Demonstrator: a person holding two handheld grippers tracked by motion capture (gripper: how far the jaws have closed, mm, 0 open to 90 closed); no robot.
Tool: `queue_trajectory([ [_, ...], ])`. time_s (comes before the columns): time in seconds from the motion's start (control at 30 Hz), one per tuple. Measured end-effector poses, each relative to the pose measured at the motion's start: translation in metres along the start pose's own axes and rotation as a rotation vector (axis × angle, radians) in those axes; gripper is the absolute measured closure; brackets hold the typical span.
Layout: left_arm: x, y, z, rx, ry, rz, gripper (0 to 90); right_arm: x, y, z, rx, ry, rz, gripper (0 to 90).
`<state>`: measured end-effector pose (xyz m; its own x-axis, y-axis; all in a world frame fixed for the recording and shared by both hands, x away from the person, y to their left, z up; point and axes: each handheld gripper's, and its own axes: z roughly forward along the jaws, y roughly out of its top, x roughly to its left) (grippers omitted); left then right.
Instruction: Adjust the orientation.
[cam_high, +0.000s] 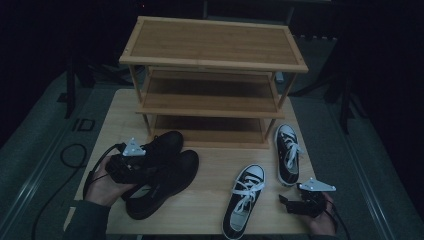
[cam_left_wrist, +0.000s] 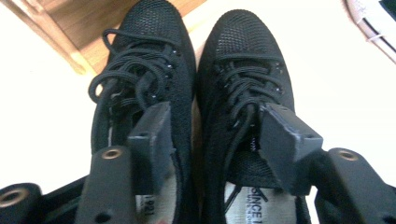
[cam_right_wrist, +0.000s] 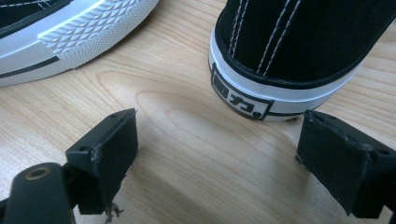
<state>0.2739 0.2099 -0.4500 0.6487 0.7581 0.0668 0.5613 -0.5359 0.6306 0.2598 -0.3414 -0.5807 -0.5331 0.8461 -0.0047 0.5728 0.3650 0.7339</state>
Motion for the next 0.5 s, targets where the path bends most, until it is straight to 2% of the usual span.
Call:
queue_trajectory([
  [0.3,0.005,-0.008,0.006,0.035,0.022,-0.029,31.9,0.000,0.000,0.000,0.000,0.000,0.002,12.0],
  [0.4,0.005,-0.010,0.013,0.074,0.008,-0.004,33.5,0.000,0.000,0.000,0.000,0.000,0.000,11.9],
  [0.5,0.003,-0.011,0.019,0.102,0.019,0.011,36.1,0.000,0.000,0.000,0.000,0.000,0.000,12.0],
])
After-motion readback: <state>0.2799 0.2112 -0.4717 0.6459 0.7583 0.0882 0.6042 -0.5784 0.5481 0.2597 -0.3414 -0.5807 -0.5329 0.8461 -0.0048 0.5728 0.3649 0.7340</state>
